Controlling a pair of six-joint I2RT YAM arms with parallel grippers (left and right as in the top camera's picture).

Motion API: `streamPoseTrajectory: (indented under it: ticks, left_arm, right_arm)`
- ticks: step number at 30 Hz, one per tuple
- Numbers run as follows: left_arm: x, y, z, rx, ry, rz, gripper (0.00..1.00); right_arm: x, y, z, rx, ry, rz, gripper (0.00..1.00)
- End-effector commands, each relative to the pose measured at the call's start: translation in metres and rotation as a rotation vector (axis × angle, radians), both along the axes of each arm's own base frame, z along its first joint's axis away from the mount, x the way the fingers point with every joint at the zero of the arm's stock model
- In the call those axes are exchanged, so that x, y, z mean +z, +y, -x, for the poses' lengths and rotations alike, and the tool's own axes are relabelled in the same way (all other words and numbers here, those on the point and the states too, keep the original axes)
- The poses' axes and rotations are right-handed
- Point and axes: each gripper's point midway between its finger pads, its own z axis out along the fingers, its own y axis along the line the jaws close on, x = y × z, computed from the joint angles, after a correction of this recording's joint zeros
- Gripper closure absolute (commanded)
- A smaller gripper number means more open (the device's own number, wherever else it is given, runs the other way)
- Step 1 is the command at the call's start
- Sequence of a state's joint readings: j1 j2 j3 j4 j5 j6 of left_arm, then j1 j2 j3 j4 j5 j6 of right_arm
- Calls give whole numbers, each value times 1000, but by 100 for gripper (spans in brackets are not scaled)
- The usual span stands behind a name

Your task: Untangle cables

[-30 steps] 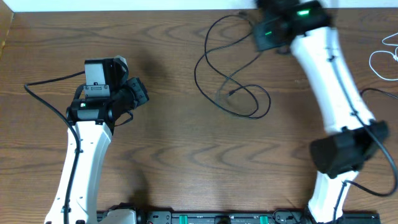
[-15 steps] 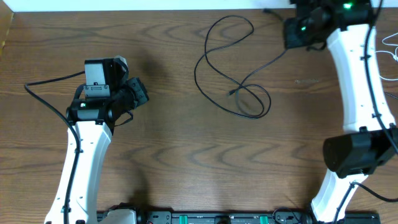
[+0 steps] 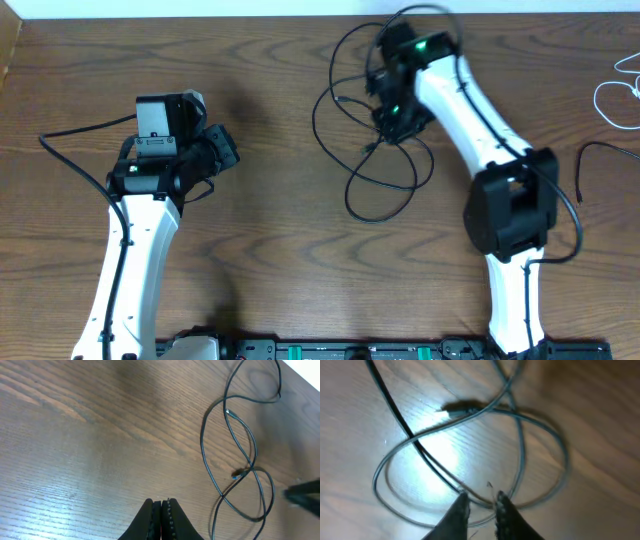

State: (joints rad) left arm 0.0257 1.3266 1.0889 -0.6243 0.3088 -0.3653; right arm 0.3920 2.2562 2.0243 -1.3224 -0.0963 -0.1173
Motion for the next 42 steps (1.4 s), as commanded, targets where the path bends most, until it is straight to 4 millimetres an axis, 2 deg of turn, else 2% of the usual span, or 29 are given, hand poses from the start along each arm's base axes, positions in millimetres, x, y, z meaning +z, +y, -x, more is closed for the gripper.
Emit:
streamPoseTrajectory:
  ticks: [1, 5, 10, 15, 19, 22, 28, 31, 36, 42]
  left_arm:
    - [4, 4, -3, 3, -15, -19, 93]
    - [4, 4, -3, 3, -15, -19, 92]
    - [4, 4, -3, 3, -15, -19, 92]
    - [4, 4, -3, 3, -15, -19, 92]
    - [4, 4, -3, 3, -14, -19, 92]
    - [4, 4, -3, 3, -14, -19, 92]
    - [4, 4, -3, 3, -15, -19, 92]
    - [4, 4, -3, 3, -14, -20, 92]
    - [4, 4, -3, 3, -16, -20, 93]
    - [4, 4, -3, 3, -18, -20, 92]
  right_arm:
    - [-14, 5, 2, 35, -9, 29, 76]
    - [-30, 7, -4, 18, -35, 38, 56]
    - [-48, 8, -15, 49, -95, 39, 41]
    - [-67, 12, -24, 112, -158, 17, 36]
    - [-81, 13, -25, 275, -193, 16, 32]
    - [-86, 11, -25, 354, -201, 21, 27]
    - [-87, 7, -22, 348, -176, -16, 28]
    - [-88, 8, -14, 343, -140, -53, 35]
    - [-88, 9, -7, 258, -98, -73, 63]
    - [-87, 12, -9, 125, -92, -77, 98]
